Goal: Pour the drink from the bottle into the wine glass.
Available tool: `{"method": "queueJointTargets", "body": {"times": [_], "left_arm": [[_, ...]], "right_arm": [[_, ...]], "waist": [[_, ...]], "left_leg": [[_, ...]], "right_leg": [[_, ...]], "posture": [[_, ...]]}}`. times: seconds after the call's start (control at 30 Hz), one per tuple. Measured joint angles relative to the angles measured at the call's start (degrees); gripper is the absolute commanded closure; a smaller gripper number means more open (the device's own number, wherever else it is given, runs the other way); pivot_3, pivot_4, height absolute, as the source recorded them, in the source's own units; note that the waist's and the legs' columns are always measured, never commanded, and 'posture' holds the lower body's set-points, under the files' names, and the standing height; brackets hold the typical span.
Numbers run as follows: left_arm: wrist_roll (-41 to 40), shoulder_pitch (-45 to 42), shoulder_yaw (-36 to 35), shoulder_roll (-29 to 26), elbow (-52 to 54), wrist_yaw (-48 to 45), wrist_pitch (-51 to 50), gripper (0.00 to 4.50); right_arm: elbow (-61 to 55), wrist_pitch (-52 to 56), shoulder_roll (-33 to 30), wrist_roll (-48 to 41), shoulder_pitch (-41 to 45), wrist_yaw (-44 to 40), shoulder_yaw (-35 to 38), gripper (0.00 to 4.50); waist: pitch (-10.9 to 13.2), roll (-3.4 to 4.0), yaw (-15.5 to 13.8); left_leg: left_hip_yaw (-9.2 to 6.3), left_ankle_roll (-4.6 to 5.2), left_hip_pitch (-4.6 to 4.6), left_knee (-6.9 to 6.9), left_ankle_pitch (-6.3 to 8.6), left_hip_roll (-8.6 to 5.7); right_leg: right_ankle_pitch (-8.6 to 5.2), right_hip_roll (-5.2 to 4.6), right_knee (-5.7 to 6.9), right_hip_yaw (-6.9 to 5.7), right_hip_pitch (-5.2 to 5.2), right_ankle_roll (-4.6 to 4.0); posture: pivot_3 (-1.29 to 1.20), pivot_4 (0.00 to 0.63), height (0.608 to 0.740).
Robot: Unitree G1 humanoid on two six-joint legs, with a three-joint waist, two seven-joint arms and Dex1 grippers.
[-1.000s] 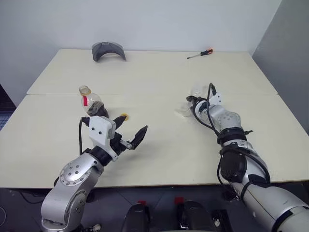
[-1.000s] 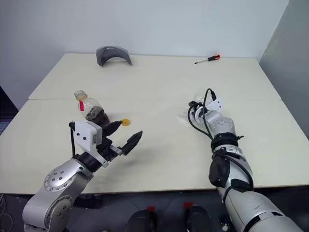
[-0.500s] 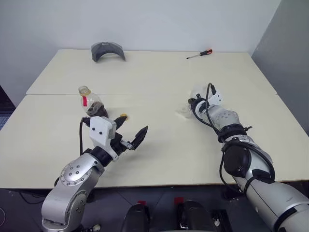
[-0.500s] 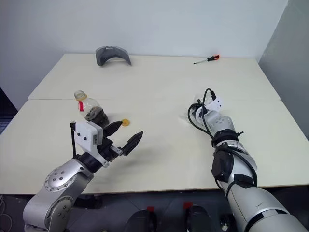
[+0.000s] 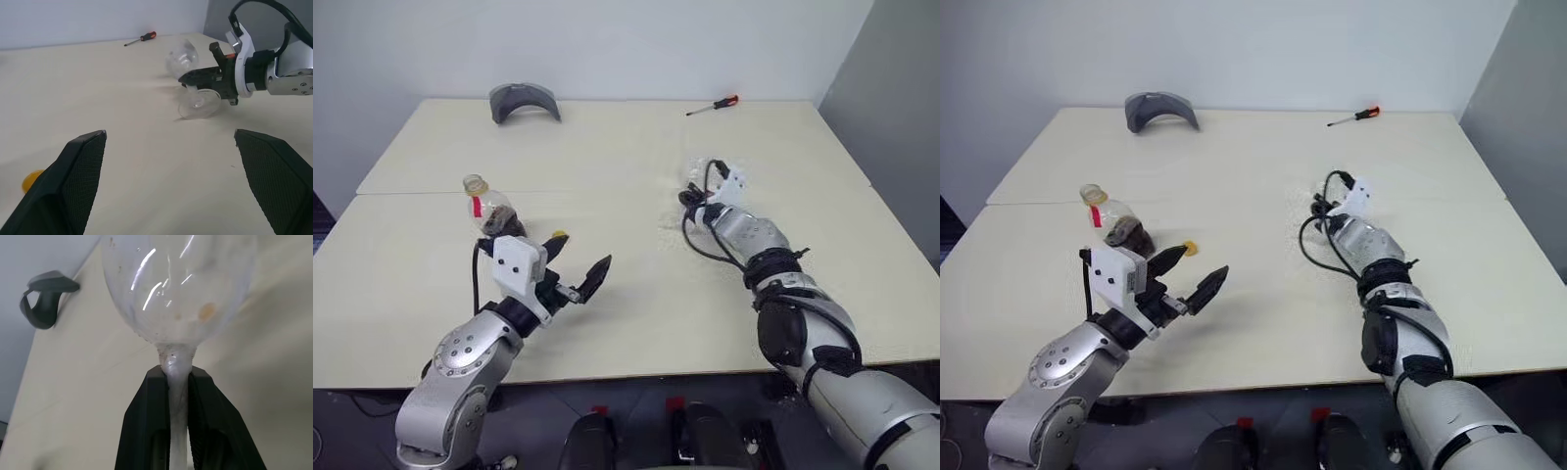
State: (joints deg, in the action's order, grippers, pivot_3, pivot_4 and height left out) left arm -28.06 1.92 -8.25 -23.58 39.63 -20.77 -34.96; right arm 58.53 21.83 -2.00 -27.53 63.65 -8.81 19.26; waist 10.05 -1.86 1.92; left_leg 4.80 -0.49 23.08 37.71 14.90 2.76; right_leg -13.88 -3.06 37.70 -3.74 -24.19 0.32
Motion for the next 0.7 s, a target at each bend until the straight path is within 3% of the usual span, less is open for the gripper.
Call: {"method": "queueJointTargets", "body": {"times": [0.23, 0.4, 0.7], "left_arm": [[-1.0, 0.9, -1.2, 0.0, 0.2, 0.9, -1.1, 0.0], [-1.1, 0.9, -1.2, 0.0, 0.3, 1.6, -1.3, 0.0], [-1.1, 1.6, -0.9, 0.8, 0.8, 2.9, -1.3, 0.0]], "right_arm": [[-1.8, -21.3, 3.6, 14.9, -2.8, -4.2, -12.9, 4.32], [2.2, -39.0, 4.5, 24.5, -2.8, 0.0, -18.6, 4.32], [9.0, -45.0, 5.8, 28.4, -6.6, 5.0, -18.9, 4.32]], "waist": [[0.1, 0.06, -0.3], [0.1, 0.06, -0.2], [0.1, 0.06, -0.2]], "left_leg": [[0.04, -0.08, 0.03, -0.58, -0.04, -0.08], [0.11, -0.35, 0.03, -0.72, -0.17, -0.08], [0.12, -0.4, -0.07, -0.71, -0.18, -0.07]], "right_leg": [[-0.01, -0.05, -0.42, -0.05, -0.07, -0.06], [0.14, -0.05, -0.64, -0.03, -0.04, -0.32], [0.15, -0.07, -0.61, -0.03, 0.05, -0.35]], "posture": [[0.0, 0.15, 0.74], [0.0, 0.15, 0.74], [0.0, 0.15, 0.74]]}}
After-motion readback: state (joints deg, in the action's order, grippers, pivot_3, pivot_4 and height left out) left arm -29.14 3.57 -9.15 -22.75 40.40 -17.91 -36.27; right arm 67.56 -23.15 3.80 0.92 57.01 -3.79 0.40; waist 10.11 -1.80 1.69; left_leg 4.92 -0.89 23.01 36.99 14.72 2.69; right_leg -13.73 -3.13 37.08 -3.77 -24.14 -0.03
